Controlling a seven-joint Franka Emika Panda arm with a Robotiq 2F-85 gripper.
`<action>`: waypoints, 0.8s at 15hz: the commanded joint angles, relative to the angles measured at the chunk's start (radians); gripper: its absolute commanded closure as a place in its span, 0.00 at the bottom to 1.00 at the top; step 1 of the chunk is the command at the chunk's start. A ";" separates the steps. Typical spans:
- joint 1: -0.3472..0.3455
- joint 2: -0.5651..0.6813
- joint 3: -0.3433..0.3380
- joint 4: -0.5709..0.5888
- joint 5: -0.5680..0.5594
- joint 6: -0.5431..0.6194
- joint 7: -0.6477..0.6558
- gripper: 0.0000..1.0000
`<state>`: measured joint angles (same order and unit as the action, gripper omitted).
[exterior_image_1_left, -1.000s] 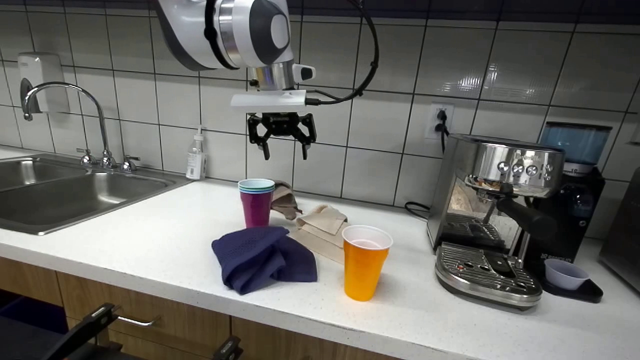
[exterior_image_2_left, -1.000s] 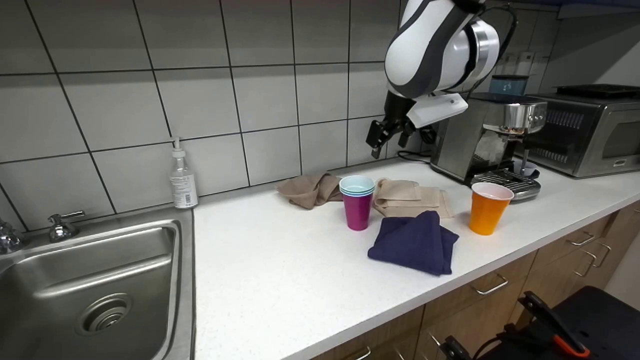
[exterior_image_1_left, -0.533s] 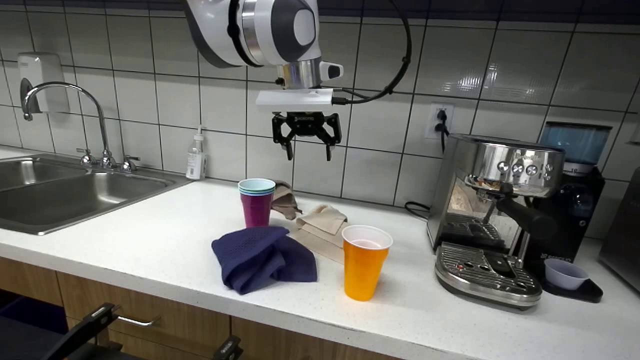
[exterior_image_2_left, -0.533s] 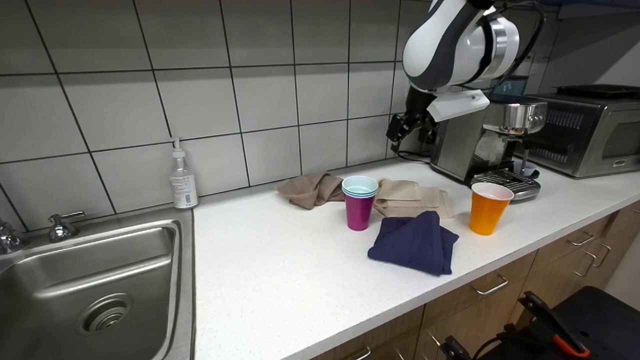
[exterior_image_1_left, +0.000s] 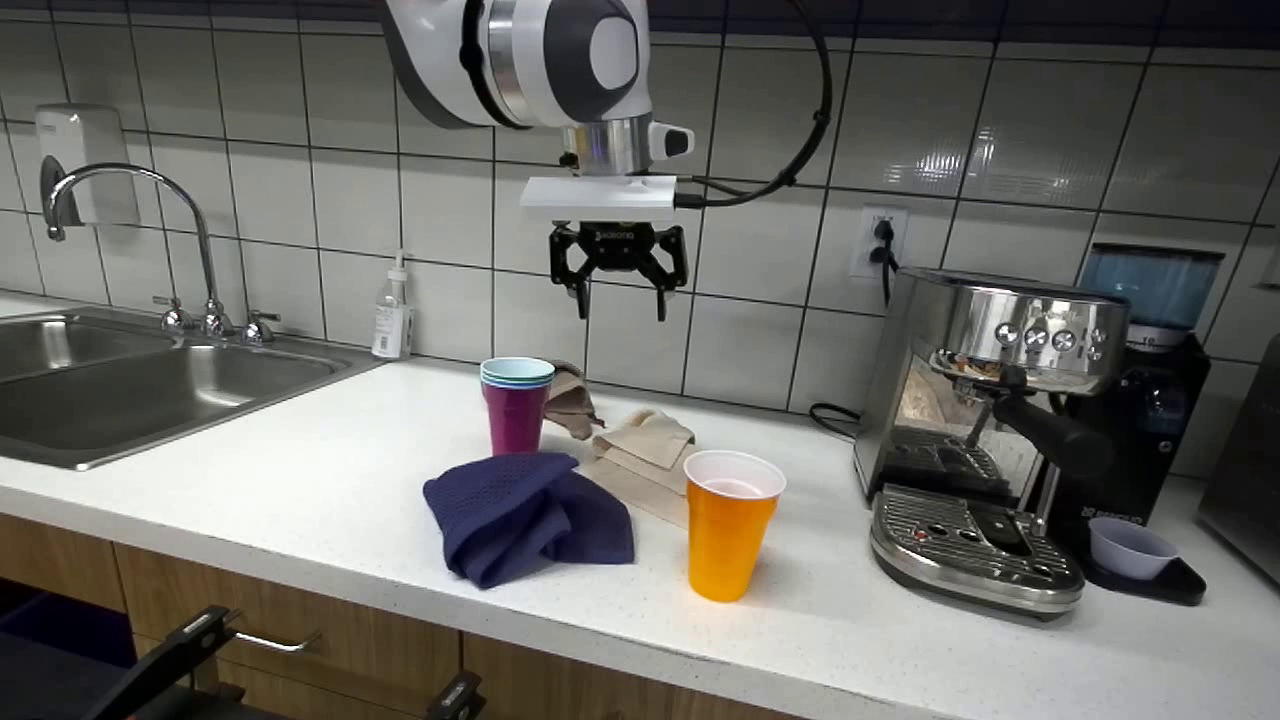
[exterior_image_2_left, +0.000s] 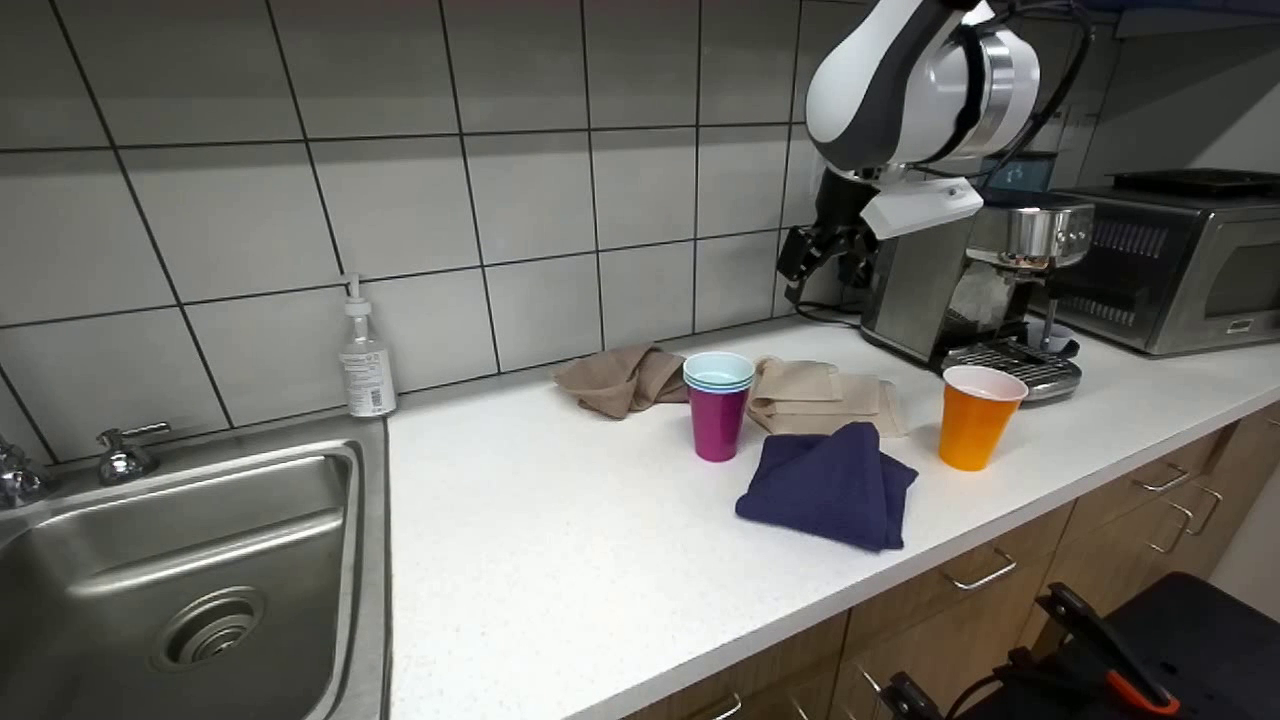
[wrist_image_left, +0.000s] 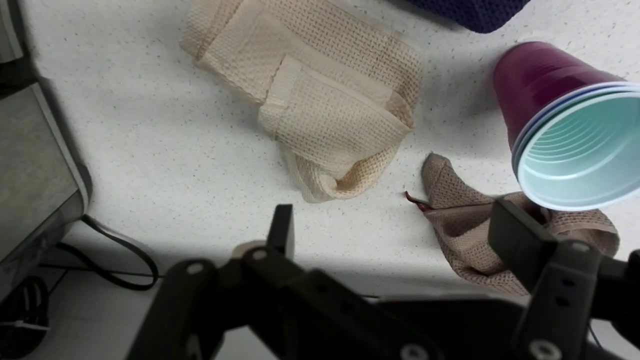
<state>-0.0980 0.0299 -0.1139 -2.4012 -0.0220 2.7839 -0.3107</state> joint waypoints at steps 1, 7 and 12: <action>-0.009 -0.024 -0.006 -0.012 -0.057 -0.018 0.085 0.00; -0.024 -0.071 -0.038 -0.043 -0.154 -0.070 0.248 0.00; -0.042 -0.133 -0.046 -0.067 -0.178 -0.204 0.305 0.00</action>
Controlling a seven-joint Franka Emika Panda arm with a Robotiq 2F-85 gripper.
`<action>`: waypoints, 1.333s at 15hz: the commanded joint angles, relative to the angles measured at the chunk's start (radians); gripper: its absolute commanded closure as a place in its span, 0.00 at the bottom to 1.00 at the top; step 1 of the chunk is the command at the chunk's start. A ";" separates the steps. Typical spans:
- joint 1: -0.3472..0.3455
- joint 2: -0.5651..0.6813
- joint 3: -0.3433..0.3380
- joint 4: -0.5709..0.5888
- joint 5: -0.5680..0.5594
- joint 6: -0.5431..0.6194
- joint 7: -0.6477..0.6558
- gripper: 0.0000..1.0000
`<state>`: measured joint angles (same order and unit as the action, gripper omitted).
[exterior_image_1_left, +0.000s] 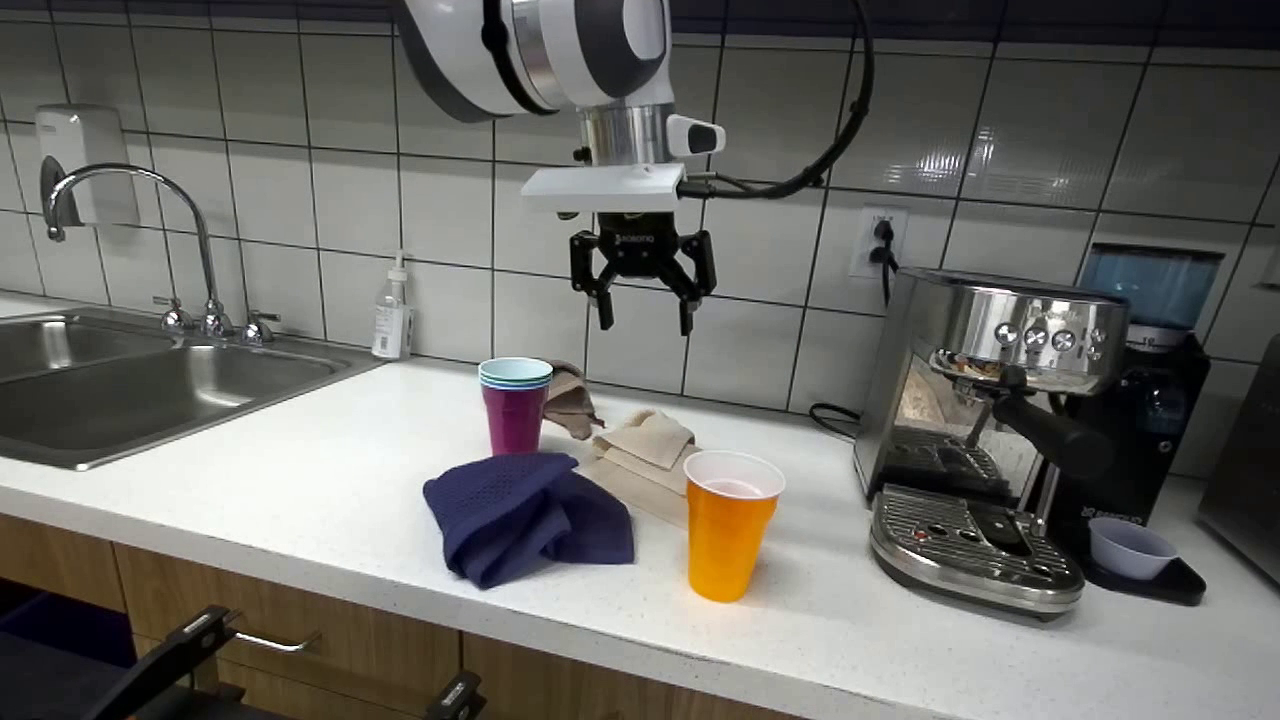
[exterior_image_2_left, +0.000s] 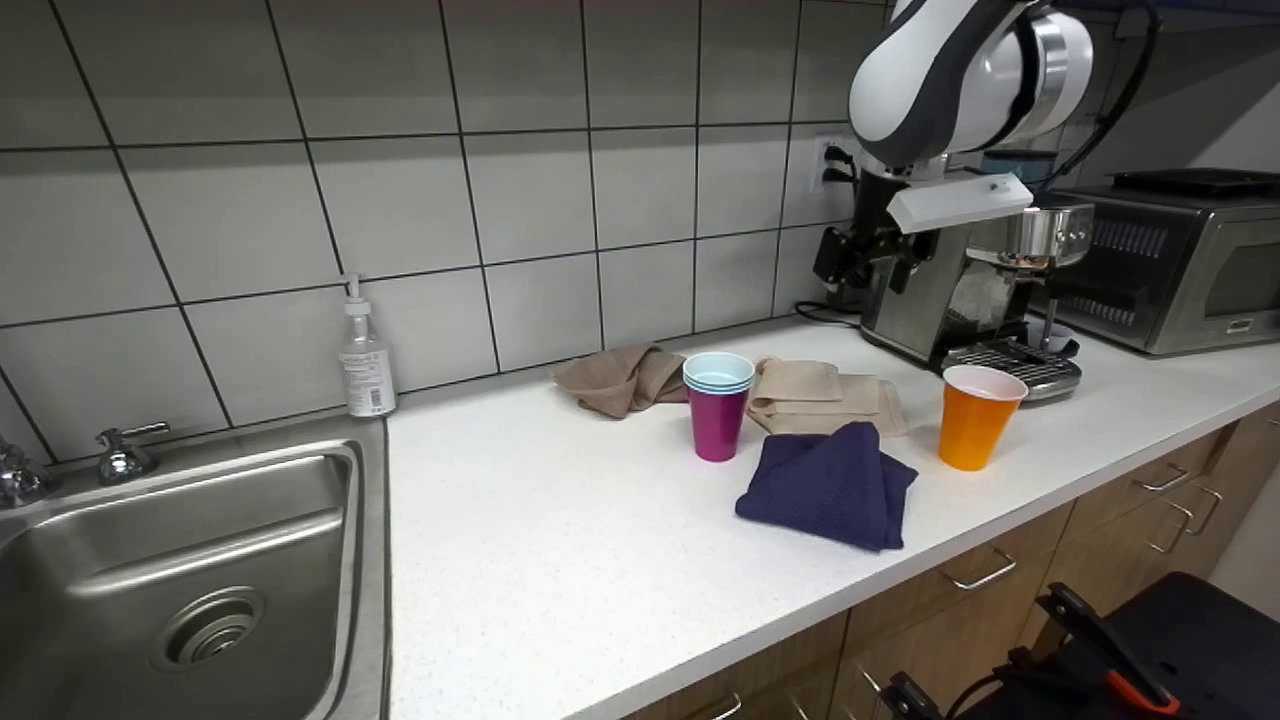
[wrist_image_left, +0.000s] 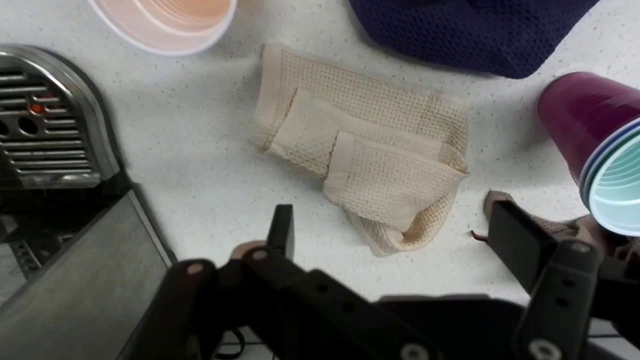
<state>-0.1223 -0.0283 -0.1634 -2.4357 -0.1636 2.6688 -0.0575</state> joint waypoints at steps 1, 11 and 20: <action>-0.020 -0.089 0.003 -0.040 -0.035 -0.109 0.053 0.00; -0.082 -0.143 0.001 -0.122 -0.143 -0.114 0.123 0.00; -0.121 -0.064 -0.011 -0.127 -0.190 -0.007 0.158 0.00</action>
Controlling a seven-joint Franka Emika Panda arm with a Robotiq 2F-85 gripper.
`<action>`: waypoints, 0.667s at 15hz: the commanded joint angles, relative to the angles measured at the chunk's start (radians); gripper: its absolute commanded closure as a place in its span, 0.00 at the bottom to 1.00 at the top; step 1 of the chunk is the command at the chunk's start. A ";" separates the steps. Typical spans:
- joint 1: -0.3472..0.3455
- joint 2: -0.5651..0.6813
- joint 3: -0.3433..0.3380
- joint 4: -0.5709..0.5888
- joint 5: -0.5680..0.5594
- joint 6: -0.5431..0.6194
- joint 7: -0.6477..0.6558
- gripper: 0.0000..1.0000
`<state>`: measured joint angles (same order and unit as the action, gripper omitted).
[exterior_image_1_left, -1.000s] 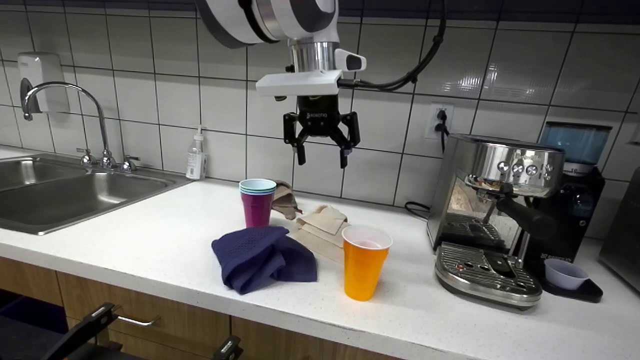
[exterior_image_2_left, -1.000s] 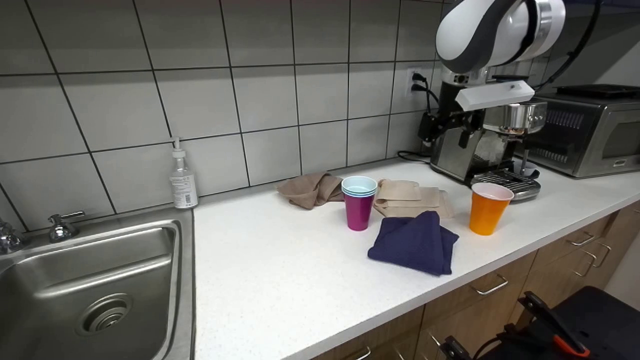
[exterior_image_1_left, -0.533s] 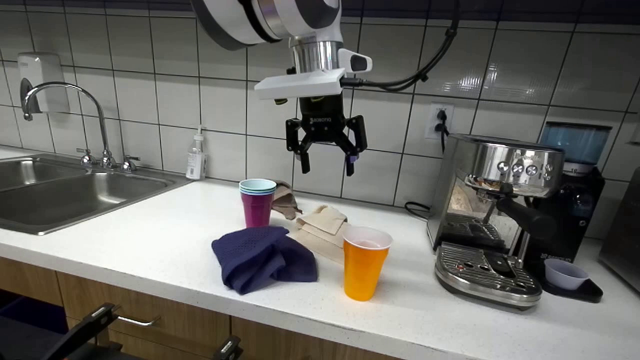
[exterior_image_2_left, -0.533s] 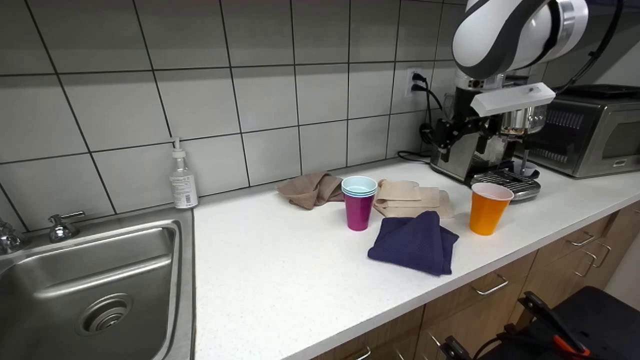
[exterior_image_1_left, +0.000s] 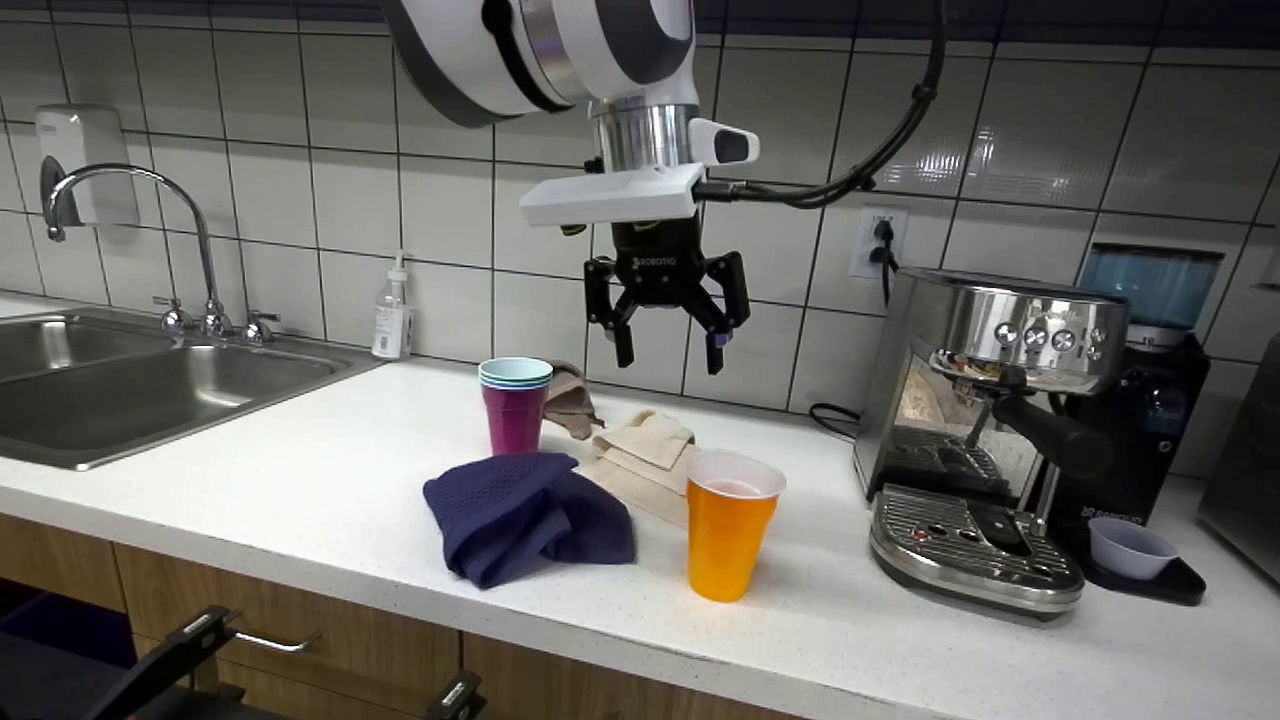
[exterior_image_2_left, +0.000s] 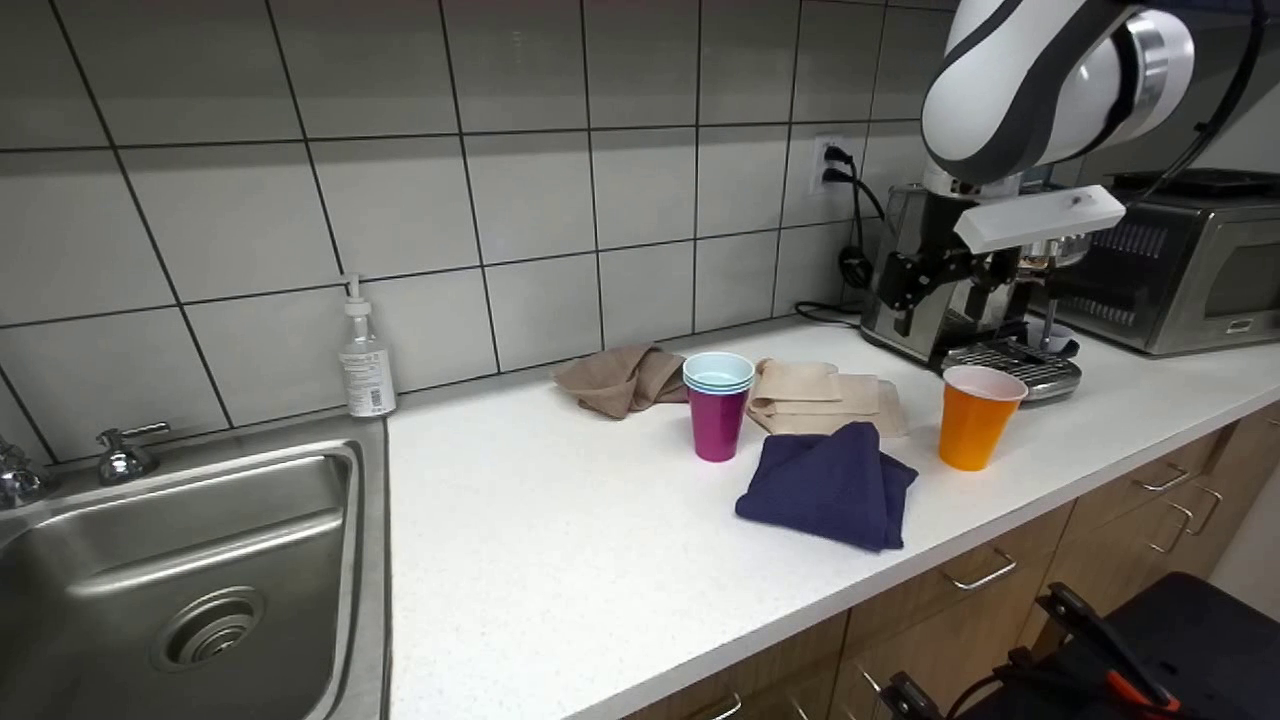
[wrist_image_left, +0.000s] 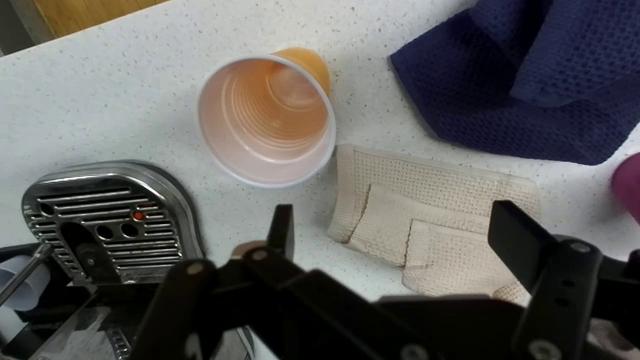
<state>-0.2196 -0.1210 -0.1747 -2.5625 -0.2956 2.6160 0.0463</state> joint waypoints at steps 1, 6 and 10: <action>-0.028 0.042 -0.003 0.004 -0.073 0.053 0.066 0.00; -0.029 0.095 -0.021 0.013 -0.096 0.053 0.098 0.00; -0.018 0.138 -0.030 0.024 -0.090 0.058 0.106 0.00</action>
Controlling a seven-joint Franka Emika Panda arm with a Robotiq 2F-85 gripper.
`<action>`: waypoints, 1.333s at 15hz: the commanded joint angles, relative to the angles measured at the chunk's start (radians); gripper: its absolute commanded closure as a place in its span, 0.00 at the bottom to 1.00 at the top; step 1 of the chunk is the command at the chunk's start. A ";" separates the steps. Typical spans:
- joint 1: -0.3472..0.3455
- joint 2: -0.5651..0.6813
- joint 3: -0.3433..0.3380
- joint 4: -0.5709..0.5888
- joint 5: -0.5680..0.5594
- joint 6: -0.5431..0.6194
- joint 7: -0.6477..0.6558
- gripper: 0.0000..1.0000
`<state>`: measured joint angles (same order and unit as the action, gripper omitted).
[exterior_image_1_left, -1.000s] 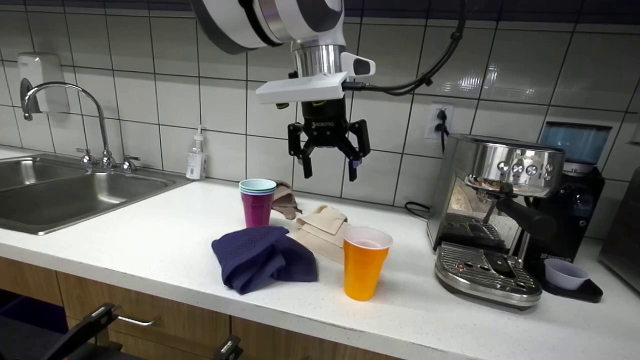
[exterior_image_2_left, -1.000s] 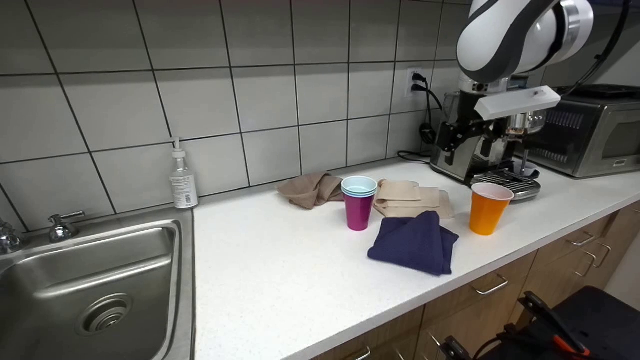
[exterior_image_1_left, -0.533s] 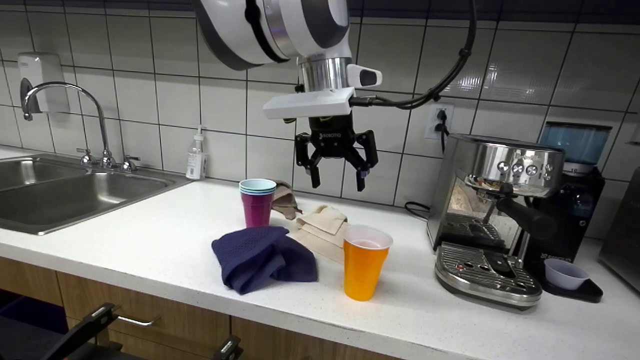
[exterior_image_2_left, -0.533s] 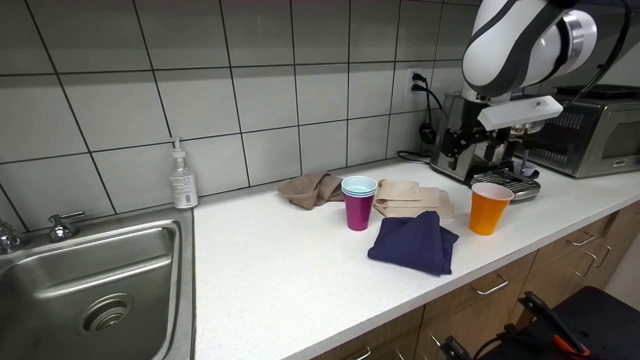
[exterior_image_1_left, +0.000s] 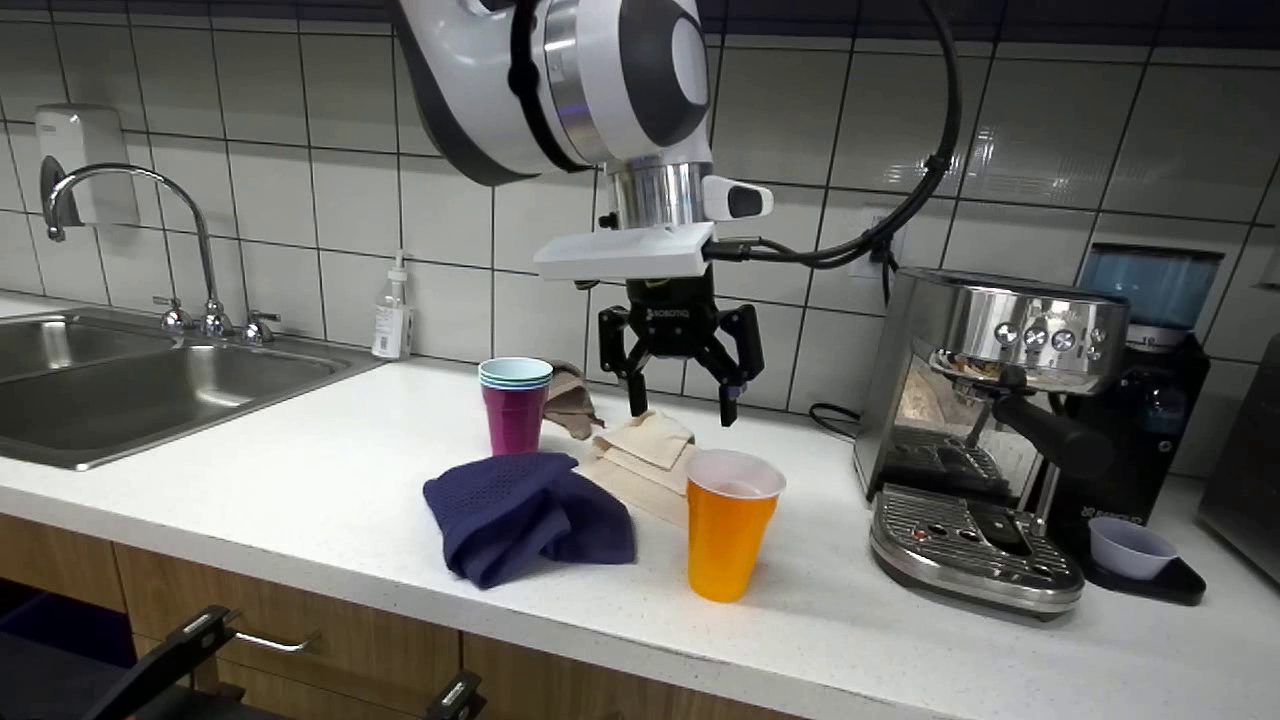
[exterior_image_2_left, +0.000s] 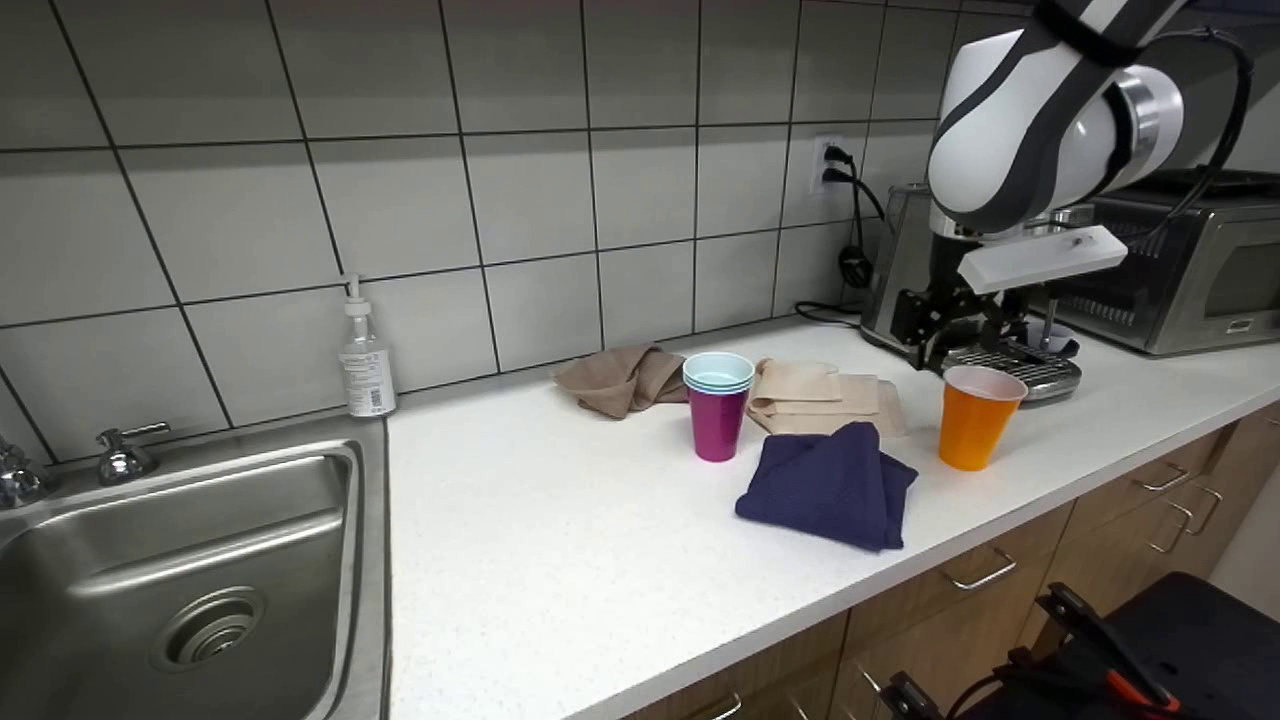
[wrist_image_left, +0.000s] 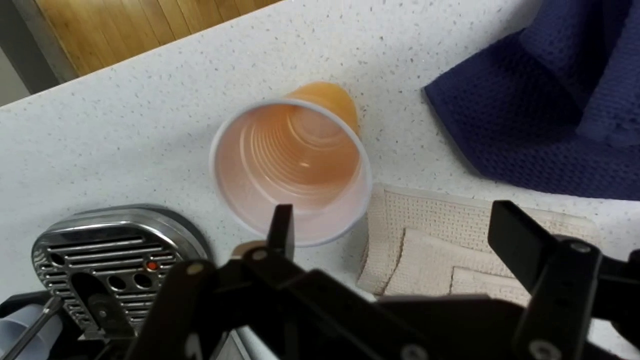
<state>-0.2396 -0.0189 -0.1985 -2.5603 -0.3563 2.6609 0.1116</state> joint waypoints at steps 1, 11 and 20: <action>0.003 0.048 -0.008 0.025 -0.033 0.019 0.046 0.00; 0.039 0.163 -0.061 0.065 -0.141 0.092 0.143 0.00; 0.066 0.175 -0.093 0.066 -0.166 0.093 0.169 0.00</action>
<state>-0.1909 0.1562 -0.2742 -2.4953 -0.5316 2.7551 0.2895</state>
